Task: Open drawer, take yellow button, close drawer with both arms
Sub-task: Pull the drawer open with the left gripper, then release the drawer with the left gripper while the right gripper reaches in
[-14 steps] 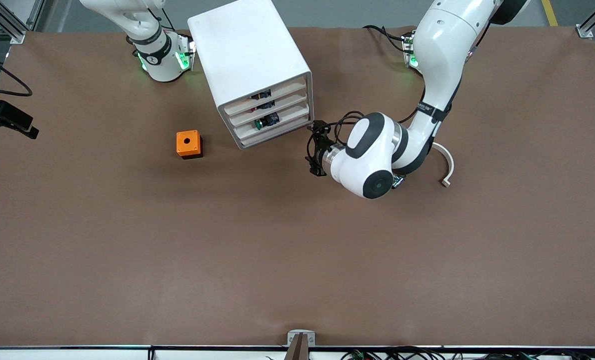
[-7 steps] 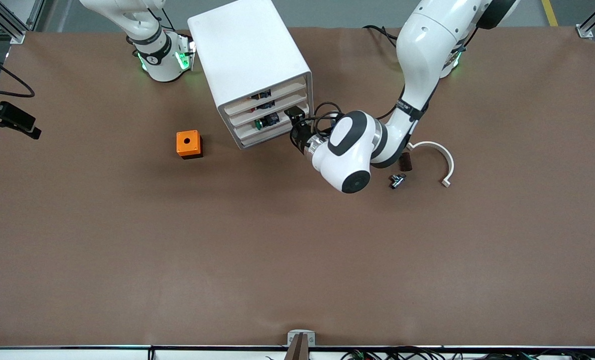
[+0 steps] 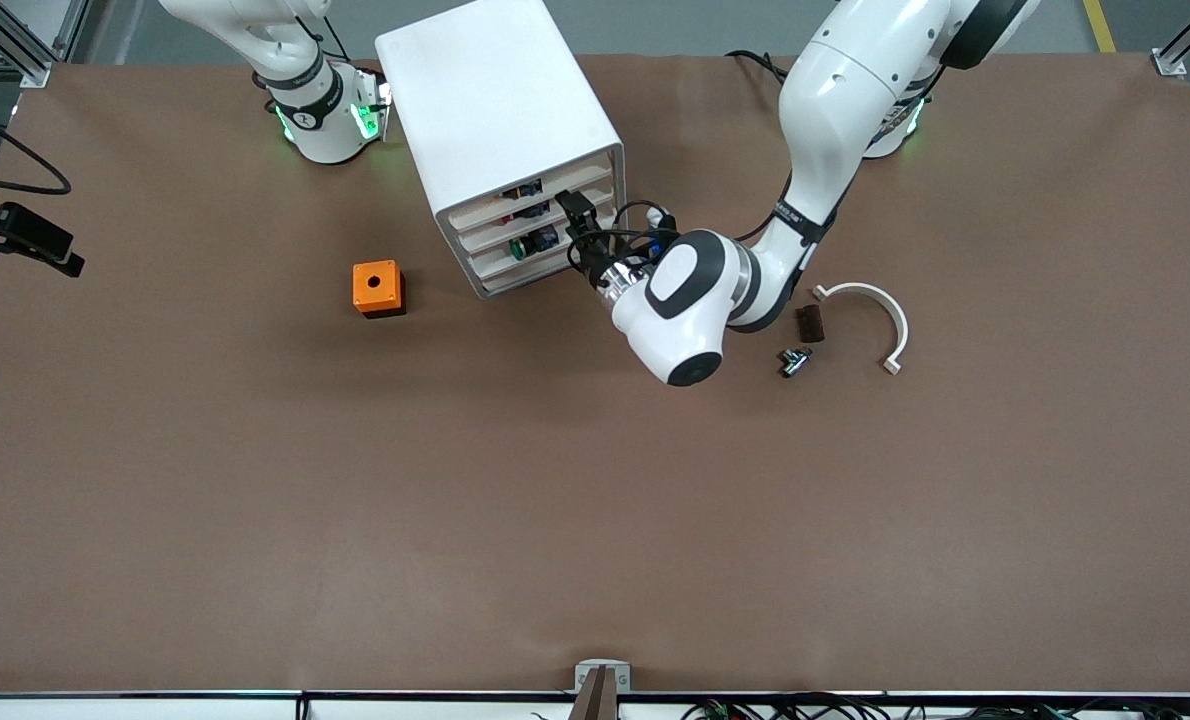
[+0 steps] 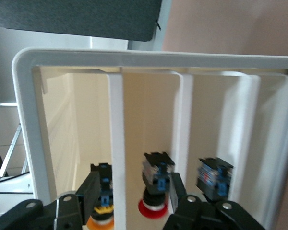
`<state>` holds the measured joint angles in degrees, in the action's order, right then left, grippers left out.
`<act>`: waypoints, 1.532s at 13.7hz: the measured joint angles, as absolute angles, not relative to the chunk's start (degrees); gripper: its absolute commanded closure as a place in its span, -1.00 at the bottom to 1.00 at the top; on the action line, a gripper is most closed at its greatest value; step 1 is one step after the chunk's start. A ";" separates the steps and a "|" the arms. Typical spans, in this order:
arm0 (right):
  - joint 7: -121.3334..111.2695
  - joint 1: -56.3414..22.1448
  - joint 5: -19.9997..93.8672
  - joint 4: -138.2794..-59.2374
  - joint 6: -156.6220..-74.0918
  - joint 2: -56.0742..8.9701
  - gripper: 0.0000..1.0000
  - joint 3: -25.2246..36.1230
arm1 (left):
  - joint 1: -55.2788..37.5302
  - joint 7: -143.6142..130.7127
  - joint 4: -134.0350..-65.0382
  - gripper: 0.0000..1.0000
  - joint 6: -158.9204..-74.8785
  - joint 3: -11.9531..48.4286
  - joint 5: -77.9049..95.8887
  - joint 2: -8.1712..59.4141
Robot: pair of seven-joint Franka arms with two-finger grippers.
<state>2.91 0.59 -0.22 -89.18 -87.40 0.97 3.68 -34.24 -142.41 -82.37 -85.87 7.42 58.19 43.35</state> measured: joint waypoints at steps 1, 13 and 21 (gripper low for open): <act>2.91 0.59 -0.22 -89.19 -87.01 0.97 -1.00 3.68 | -34.64 -142.88 -82.37 -0.17 -85.32 7.42 58.56 43.50; 9.53 0.11 2.96 -89.74 -86.86 -0.57 -1.00 3.44 | -32.12 -141.35 -79.66 0.95 -82.85 5.98 58.70 44.11; 43.32 -3.33 5.75 -89.78 -88.84 -6.12 -1.00 -8.02 | -24.97 -131.74 -75.54 -0.99 -87.69 4.65 58.10 44.92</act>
